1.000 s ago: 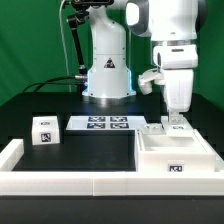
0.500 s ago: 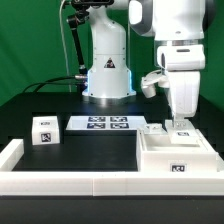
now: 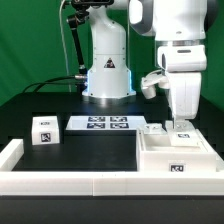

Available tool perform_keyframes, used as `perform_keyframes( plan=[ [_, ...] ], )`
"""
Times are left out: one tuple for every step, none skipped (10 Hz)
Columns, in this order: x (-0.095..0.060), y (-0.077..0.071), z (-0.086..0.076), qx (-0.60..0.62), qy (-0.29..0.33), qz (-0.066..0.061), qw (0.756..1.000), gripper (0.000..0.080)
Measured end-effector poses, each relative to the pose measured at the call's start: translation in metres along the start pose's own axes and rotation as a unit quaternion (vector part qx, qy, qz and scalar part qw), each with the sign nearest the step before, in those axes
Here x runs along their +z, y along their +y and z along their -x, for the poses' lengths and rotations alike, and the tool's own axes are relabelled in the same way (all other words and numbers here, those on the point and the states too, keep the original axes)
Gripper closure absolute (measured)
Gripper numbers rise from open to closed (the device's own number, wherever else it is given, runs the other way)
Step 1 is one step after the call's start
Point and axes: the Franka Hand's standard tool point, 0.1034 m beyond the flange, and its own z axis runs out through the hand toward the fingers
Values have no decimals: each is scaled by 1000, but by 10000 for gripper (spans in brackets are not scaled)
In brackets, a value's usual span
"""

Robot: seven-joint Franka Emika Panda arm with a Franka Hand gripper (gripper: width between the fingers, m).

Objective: Assemble cabinet

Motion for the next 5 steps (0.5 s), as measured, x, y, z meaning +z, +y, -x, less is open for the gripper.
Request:
perform_keyframes(
  plan=[
    [0, 8, 0, 2, 1, 2, 1000, 729],
    [0, 17, 0, 4, 0, 1, 1000, 729],
    [0, 30, 0, 6, -1, -3, 1000, 729],
    [1, 38, 0, 7, -2, -5, 1000, 729],
    [1, 49, 0, 4, -2, -5, 1000, 729]
  ],
)
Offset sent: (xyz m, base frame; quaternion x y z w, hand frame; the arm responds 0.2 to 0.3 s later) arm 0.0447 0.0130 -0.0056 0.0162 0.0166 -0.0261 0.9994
